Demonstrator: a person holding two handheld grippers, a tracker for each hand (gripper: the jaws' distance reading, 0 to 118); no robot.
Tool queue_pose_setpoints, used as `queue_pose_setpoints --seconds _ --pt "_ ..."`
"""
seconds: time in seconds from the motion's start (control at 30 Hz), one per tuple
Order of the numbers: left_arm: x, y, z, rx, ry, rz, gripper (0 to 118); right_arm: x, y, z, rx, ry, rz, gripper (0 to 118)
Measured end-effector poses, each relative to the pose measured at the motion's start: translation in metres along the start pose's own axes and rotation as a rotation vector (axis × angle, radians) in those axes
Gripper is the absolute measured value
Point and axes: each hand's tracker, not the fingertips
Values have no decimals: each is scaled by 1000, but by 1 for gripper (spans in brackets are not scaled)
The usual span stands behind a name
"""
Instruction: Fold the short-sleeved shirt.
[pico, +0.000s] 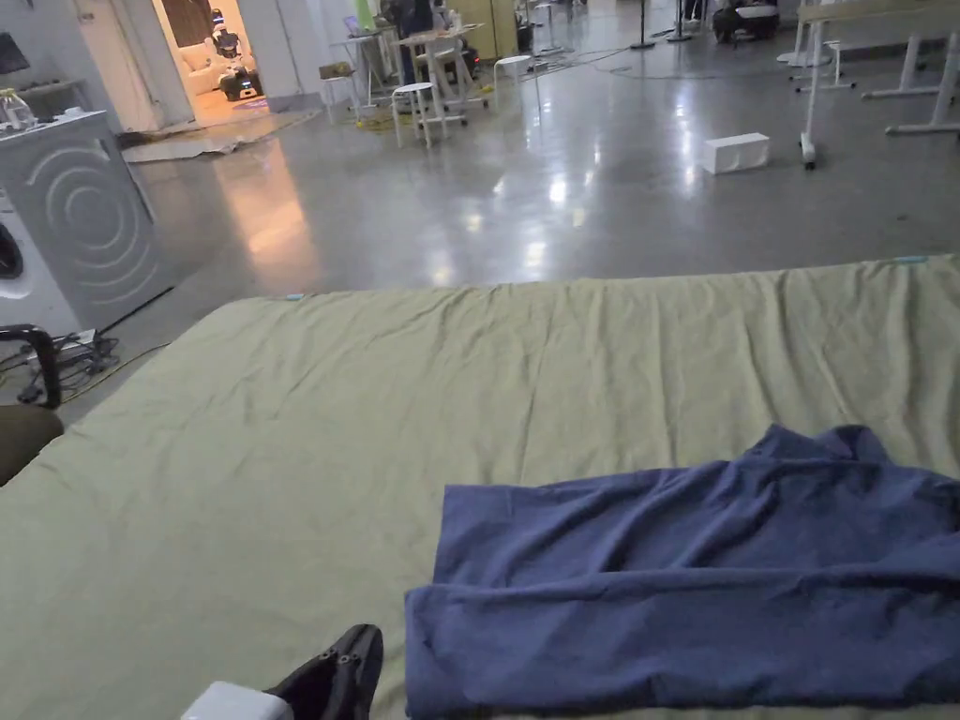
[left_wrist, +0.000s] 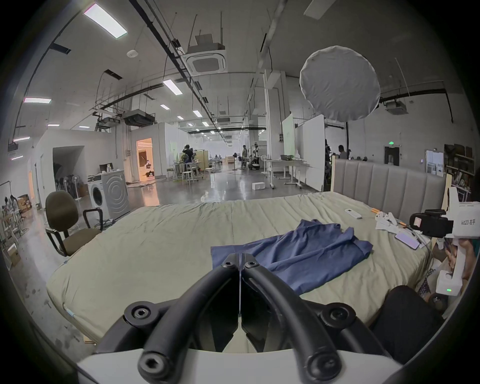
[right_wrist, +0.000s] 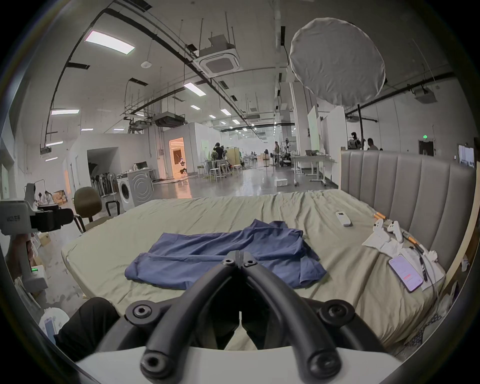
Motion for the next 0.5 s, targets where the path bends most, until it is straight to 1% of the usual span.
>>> queue_pose_setpoints --seconds 0.03,0.07,0.1,0.13,0.2,0.23,0.27,0.3,0.33,0.37,0.4,0.5 --pt "-4 -4 -7 -4 -6 5 1 2 -3 -2 -13 3 -1 0" --pt "-10 -12 -16 -12 -33 45 1 2 -4 -4 -25 6 0 0" --pt "-16 -18 -29 -58 -78 113 1 3 -6 -7 -35 6 -1 0" --pt "-21 -23 -41 -101 -101 150 4 3 -8 -10 -42 4 -2 0" --pt "-31 -39 -68 -191 -120 206 15 3 -10 -13 -58 1 -4 0" --pt "-37 -47 -85 -248 -109 222 15 3 -12 -14 -63 -3 -4 0" --pt "-44 -56 -104 -320 -104 238 39 4 -13 -14 -69 -6 -6 0" --pt "-47 -64 -119 -368 -96 235 60 5 -14 -15 -76 -6 -10 0" --pt "-52 -79 -135 -422 -112 213 74 7 -17 -17 -87 -5 -14 0" --pt "-55 -90 -150 -441 -109 184 77 9 -19 -20 -103 -8 -19 0" --pt "-58 -98 -162 -469 -118 164 77 11 -22 -21 -116 -14 -23 0" --pt "-57 -110 -191 -561 -92 180 77 16 -27 -24 -145 -30 -39 0"
